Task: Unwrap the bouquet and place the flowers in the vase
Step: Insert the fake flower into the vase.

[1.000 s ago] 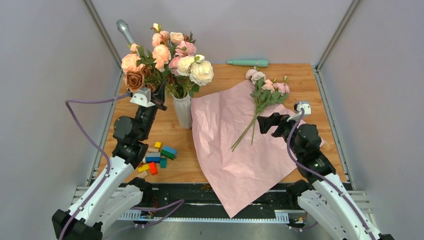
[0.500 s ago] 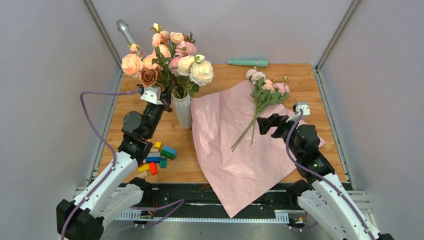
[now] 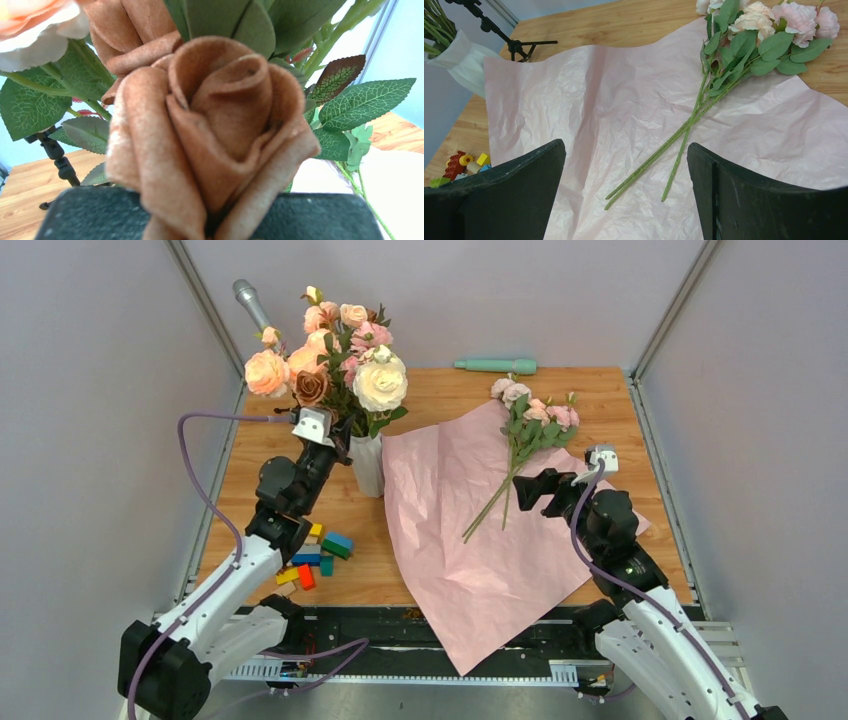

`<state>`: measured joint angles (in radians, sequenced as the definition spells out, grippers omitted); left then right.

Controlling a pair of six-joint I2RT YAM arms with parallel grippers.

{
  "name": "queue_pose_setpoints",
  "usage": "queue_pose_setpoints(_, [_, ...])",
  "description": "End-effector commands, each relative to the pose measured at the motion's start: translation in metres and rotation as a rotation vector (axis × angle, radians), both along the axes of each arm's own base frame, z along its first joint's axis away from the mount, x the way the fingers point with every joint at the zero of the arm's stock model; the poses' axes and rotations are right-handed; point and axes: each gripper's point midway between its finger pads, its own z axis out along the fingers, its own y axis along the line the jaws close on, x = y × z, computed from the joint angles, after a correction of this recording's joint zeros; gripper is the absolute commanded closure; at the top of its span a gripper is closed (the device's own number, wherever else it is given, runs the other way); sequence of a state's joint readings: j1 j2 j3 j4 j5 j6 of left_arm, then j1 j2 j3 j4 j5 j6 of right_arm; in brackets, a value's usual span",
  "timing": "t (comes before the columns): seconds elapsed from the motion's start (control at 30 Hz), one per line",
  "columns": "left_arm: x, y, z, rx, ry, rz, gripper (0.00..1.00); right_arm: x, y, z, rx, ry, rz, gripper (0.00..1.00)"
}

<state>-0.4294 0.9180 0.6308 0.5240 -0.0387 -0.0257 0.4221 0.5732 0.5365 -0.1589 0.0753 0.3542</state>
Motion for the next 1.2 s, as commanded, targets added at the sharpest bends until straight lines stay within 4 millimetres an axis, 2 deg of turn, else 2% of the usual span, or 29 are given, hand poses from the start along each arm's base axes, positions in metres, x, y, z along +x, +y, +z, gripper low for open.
queue_pose_setpoints(0.0, [0.005,-0.004,-0.019,-0.013,0.063,-0.016,1.00,0.002,0.003,0.011,0.033,-0.037,0.006,0.07])
queue_pose_setpoints(0.63, [0.011,-0.012,-0.059,0.011,0.183,-0.037,0.99,0.004,0.006,0.003,0.032,-0.016,0.016,0.07])
queue_pose_setpoints(0.8, [0.013,-0.013,-0.060,0.007,0.198,-0.038,0.90,0.004,0.006,0.003,0.030,-0.014,0.017,0.07])
queue_pose_setpoints(1.03, [0.011,-0.013,-0.054,-0.005,0.188,-0.040,0.81,0.005,0.006,0.001,0.027,-0.013,0.015,0.07])
queue_pose_setpoints(1.17, [0.009,-0.012,-0.052,-0.011,0.188,-0.041,0.69,0.005,0.005,0.001,0.026,-0.014,0.013,0.07])
